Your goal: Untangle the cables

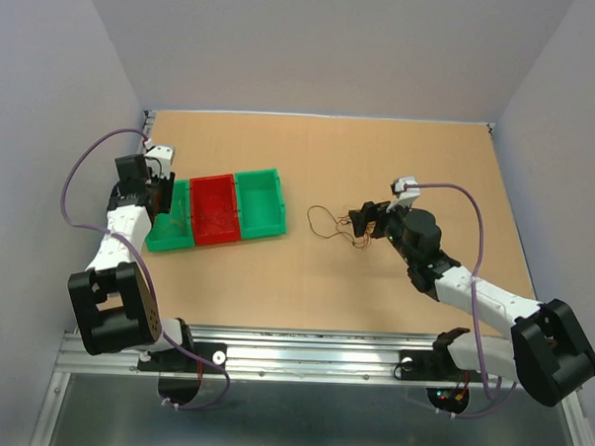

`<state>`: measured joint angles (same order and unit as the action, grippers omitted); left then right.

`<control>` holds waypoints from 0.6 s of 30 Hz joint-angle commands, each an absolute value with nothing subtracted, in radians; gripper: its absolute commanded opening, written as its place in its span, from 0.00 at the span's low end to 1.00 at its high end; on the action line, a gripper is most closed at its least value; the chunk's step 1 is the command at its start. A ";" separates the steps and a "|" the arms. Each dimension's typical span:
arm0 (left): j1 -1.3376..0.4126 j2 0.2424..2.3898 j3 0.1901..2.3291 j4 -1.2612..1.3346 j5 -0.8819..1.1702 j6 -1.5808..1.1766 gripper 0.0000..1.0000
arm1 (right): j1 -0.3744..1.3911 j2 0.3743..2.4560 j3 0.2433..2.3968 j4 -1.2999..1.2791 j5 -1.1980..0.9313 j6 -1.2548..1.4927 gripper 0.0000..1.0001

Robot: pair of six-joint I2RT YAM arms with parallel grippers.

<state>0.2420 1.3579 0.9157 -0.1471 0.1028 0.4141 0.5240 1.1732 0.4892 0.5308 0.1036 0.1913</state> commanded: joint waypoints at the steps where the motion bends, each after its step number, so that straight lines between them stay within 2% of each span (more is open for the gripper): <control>1: 0.235 1.359 0.936 -0.155 0.101 0.408 0.49 | 0.520 1.169 0.517 0.568 0.097 0.192 0.90; 4: 0.233 1.368 0.943 -0.156 0.123 0.403 0.50 | 0.520 1.166 0.515 0.568 0.100 0.189 0.90; 8: 0.230 1.333 0.937 -0.163 0.178 0.400 0.60 | 0.520 1.169 0.517 0.561 0.101 0.190 0.90; 11: 0.215 1.283 0.933 -0.175 0.256 0.406 0.71 | 0.520 1.192 0.554 0.487 0.113 0.204 0.91; 13: 0.175 1.237 0.924 -0.172 0.281 0.402 0.85 | 0.520 1.219 0.612 0.372 0.191 0.236 0.91; 16: 0.074 1.192 0.923 -0.147 0.262 0.380 0.87 | 0.522 1.241 0.646 0.290 0.259 0.247 0.89; 18: 0.013 1.181 0.933 -0.137 0.241 0.355 0.87 | 0.520 1.250 0.656 0.267 0.270 0.253 0.84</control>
<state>0.1287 1.2514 0.9157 -0.1787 0.2192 0.3946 0.5240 1.2419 0.5755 0.3626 0.1841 0.2256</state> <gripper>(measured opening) 0.867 0.878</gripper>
